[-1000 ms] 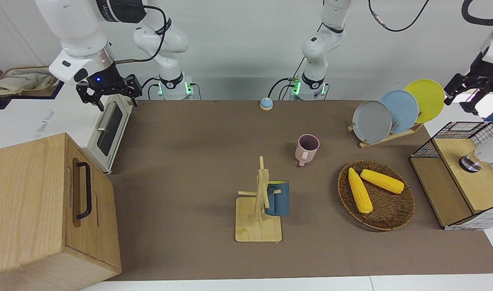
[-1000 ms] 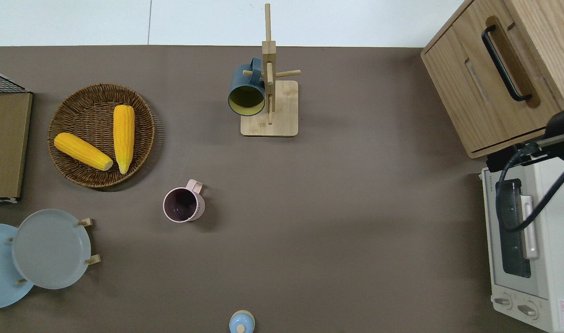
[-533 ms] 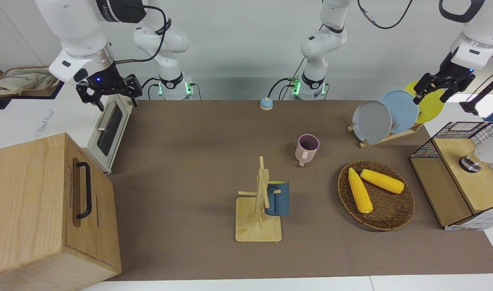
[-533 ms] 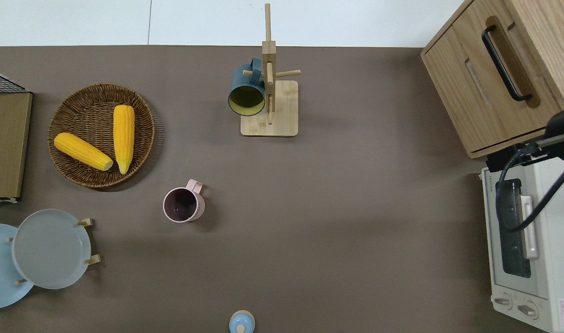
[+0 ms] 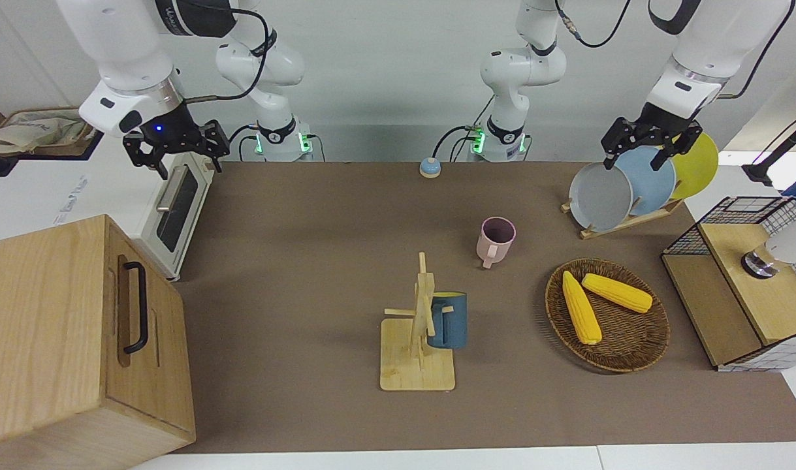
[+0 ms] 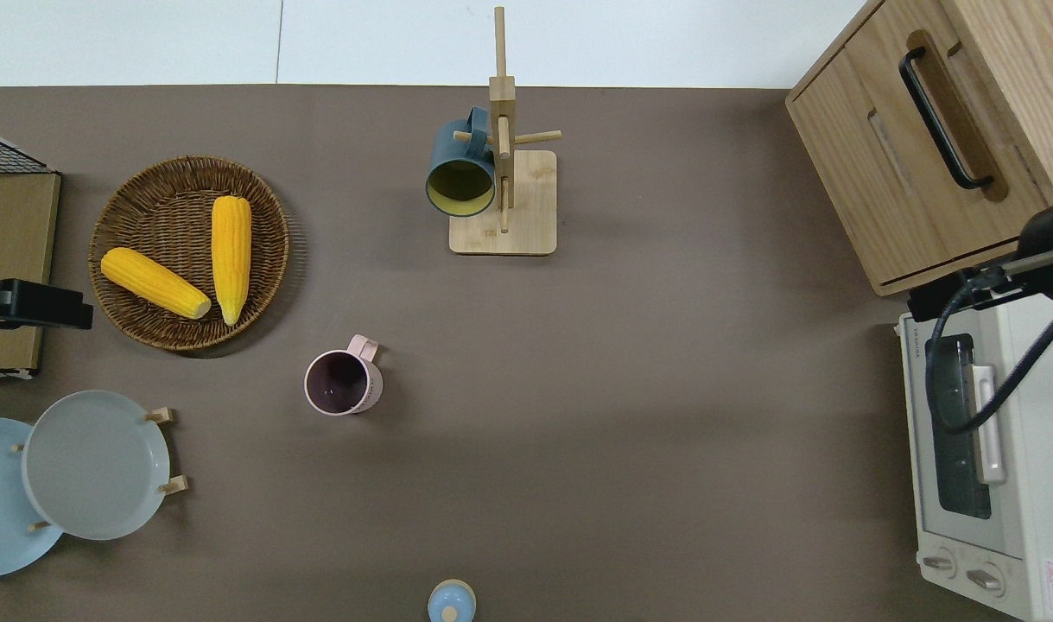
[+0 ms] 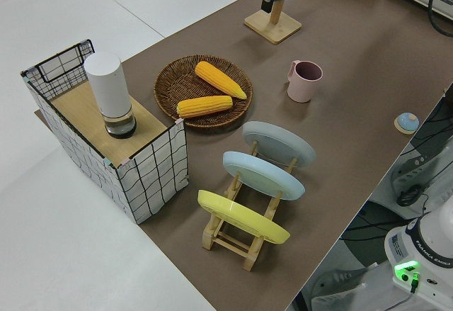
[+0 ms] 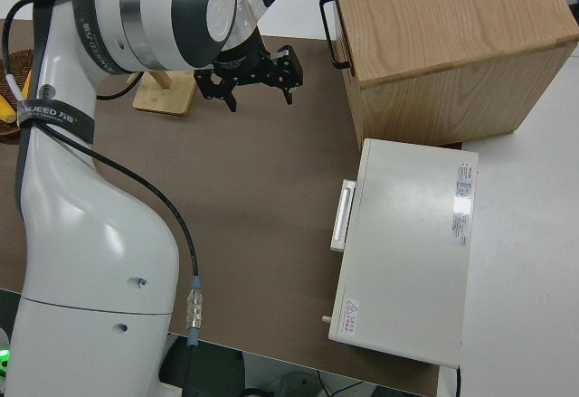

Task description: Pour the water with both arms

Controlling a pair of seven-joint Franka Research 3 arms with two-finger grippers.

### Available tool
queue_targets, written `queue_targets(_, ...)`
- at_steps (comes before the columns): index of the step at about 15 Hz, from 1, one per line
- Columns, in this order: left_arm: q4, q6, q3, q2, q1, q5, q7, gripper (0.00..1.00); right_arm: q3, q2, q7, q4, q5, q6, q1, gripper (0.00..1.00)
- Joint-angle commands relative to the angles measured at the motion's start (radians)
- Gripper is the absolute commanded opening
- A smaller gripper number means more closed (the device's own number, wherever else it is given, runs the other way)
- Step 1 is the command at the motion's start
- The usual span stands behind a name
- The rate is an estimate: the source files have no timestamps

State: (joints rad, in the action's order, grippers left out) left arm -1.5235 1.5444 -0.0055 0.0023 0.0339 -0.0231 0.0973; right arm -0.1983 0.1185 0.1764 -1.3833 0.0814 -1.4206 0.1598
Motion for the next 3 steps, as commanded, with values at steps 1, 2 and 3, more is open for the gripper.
queue_targets(1,-0.011,-0.027,0.018,-0.012,-0.043,0.014,-0.001,1.0,0.002,-0.01,-0.009,-0.005,-0.012,-0.004,-0.002,0.985)
queue_targets(2,-0.01,-0.027,0.013,-0.012,-0.042,0.015,-0.002,1.0,0.002,-0.01,-0.009,-0.005,-0.012,-0.004,-0.002,0.985)
queue_targets(3,-0.01,-0.029,0.013,-0.012,-0.042,0.015,-0.001,1.0,0.002,-0.01,-0.009,-0.005,-0.012,-0.004,-0.002,0.985)
